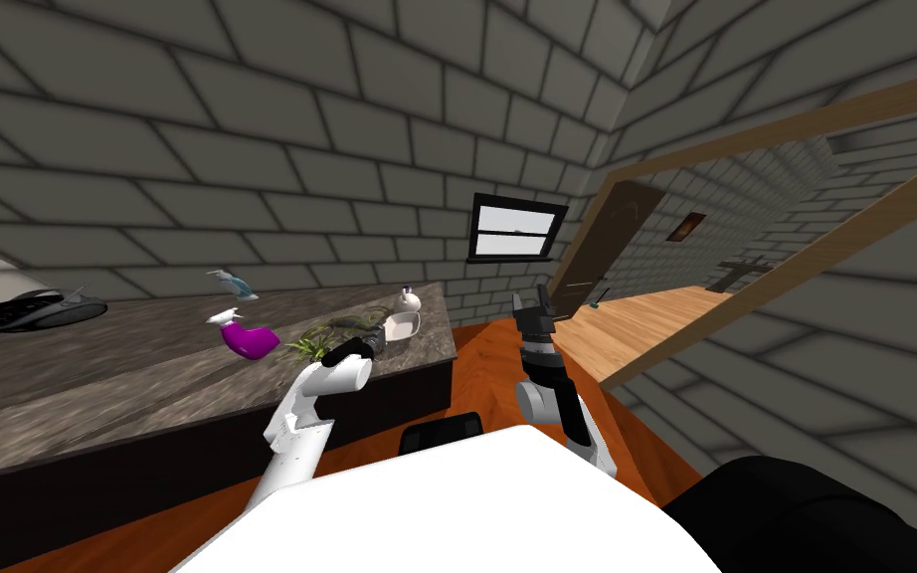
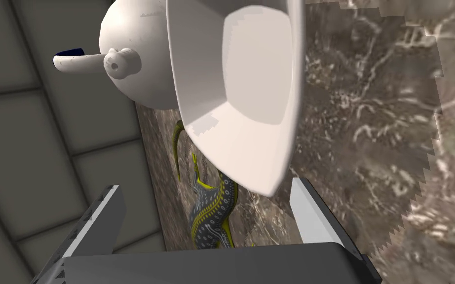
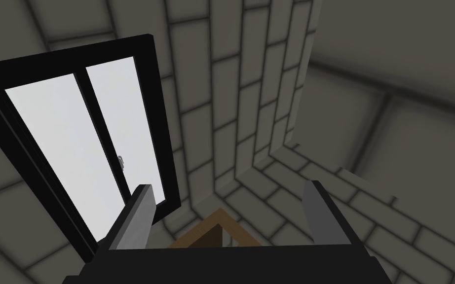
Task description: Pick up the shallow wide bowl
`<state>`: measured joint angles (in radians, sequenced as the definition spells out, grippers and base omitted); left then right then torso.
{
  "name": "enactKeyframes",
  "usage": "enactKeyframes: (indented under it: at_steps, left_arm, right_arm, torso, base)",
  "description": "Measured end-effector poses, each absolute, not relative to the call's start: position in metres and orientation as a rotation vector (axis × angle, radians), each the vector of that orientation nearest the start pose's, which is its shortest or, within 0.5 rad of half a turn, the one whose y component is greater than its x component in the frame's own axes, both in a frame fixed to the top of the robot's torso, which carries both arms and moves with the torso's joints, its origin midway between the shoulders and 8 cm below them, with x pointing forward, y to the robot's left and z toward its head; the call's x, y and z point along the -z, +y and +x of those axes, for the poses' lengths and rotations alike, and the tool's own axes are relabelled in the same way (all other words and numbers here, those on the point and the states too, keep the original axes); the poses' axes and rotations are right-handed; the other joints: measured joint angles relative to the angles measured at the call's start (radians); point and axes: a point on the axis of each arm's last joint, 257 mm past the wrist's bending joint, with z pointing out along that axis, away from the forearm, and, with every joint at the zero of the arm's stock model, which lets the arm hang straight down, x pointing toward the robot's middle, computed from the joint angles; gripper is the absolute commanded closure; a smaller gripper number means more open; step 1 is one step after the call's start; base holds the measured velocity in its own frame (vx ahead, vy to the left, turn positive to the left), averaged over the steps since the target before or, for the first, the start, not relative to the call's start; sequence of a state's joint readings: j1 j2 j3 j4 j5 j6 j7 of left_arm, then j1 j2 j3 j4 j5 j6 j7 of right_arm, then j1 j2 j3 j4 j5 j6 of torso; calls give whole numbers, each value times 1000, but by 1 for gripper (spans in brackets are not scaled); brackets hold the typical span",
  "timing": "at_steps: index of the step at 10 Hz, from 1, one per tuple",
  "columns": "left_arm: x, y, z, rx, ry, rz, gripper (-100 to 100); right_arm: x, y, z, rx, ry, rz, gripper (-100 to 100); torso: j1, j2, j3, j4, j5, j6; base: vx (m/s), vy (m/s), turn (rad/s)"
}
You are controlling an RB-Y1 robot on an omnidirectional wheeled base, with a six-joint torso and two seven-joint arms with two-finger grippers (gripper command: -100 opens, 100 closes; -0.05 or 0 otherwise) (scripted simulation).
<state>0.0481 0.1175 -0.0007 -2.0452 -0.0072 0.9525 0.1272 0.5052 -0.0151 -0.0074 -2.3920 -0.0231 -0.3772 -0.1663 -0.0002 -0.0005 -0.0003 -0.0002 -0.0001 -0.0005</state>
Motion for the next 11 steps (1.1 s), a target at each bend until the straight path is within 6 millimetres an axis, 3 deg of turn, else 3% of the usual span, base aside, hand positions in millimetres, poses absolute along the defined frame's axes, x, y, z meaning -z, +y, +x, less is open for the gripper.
enactKeyframes:
  at_steps: [10, 11]
  left_arm:
    - [292, 255, 470, 717, 1628, -1807, -100]
    - [292, 254, 470, 714, 1630, -1811, 0]
  right_arm:
    - [-49, -281, 340, -1461, 574, 736, 0]
    - [-49, -281, 340, -1461, 574, 736, 0]
  torso:
    - [0, -1, 0, 0, 0, 0]
    - [0, 0, 0, 0, 0, 0]
  base:
    - [16, 1, -33]
    - [0, 0, 0]
